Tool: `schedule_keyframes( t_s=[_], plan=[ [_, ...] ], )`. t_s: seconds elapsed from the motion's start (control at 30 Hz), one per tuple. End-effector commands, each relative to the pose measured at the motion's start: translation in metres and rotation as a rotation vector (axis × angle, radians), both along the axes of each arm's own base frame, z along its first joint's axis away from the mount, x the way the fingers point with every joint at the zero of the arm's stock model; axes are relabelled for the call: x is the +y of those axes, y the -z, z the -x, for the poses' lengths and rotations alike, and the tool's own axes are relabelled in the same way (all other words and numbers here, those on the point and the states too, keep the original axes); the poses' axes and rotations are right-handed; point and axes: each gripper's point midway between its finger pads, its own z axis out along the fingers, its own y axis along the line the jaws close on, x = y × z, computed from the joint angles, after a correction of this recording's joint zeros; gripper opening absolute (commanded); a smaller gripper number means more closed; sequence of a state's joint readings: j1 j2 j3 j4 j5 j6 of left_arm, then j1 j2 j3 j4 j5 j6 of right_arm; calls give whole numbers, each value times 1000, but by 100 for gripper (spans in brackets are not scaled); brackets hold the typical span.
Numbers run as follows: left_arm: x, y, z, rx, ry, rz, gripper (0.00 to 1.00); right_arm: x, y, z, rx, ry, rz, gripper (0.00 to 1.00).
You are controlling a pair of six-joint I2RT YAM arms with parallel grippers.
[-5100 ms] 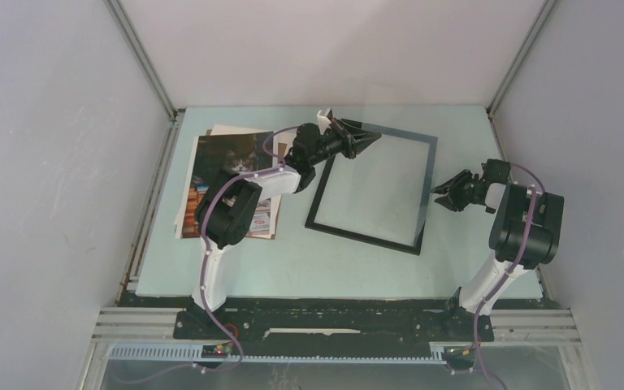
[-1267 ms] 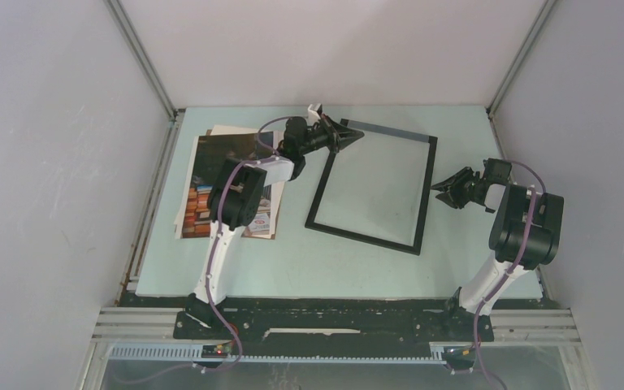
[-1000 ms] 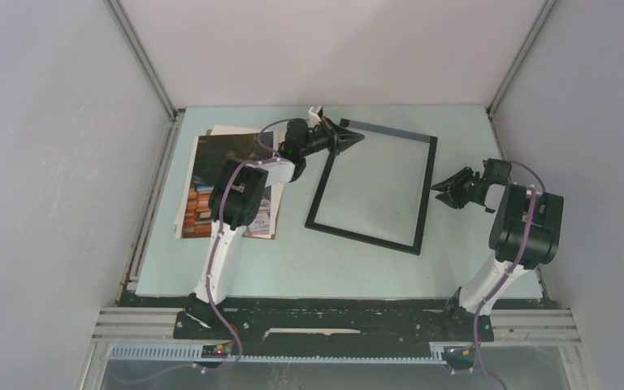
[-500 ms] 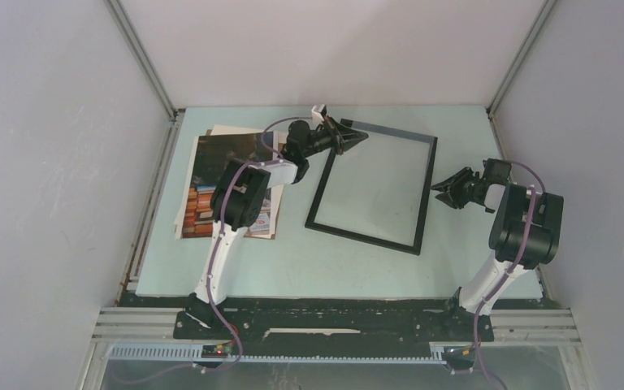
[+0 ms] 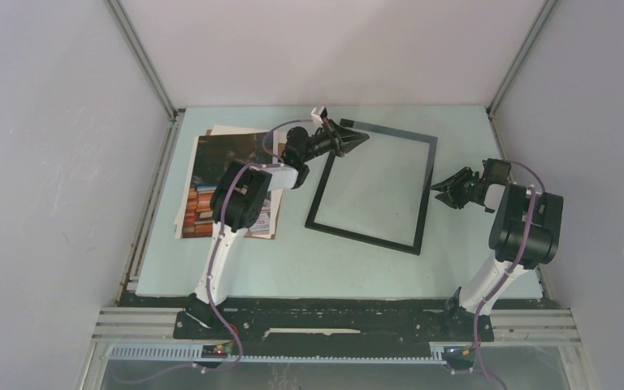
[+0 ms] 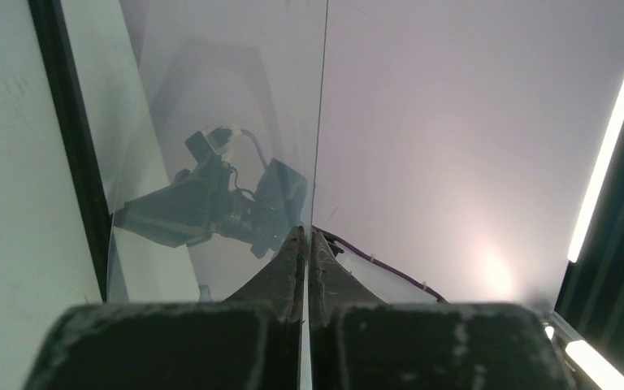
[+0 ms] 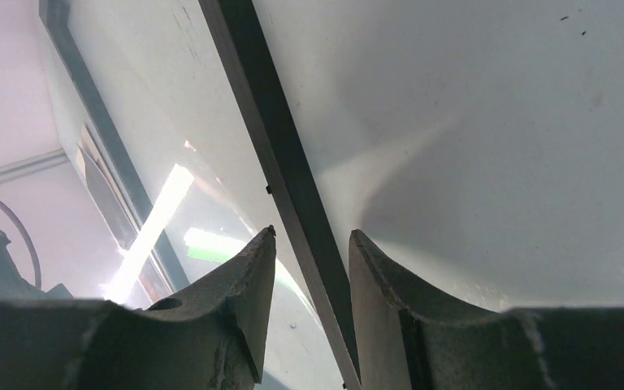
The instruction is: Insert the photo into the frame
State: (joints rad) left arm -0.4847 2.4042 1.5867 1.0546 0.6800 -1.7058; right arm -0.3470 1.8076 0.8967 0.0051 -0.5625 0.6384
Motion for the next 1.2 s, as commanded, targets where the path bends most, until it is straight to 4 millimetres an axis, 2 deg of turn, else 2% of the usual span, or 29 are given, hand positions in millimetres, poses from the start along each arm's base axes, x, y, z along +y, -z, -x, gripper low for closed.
schedule_keyframes(
  t_s=[0.0,0.17,0.63,0.83,1.17],
  plan=[
    [1,-70,26,-116,20,103,0,2,-1,-4,-16,-3,0,46],
    [3,-67,21,-79,6,121,0,1,-1,-3,-10,1,9,47],
    [13,-9,-6,32,-54,70,0,-1,3,-1,8,12,27,47],
    [13,8,-10,60,-59,57,0,2,6,-1,16,9,27,47],
    [13,37,-12,84,-86,12,0,-7,4,-2,13,32,45,49]
  ],
)
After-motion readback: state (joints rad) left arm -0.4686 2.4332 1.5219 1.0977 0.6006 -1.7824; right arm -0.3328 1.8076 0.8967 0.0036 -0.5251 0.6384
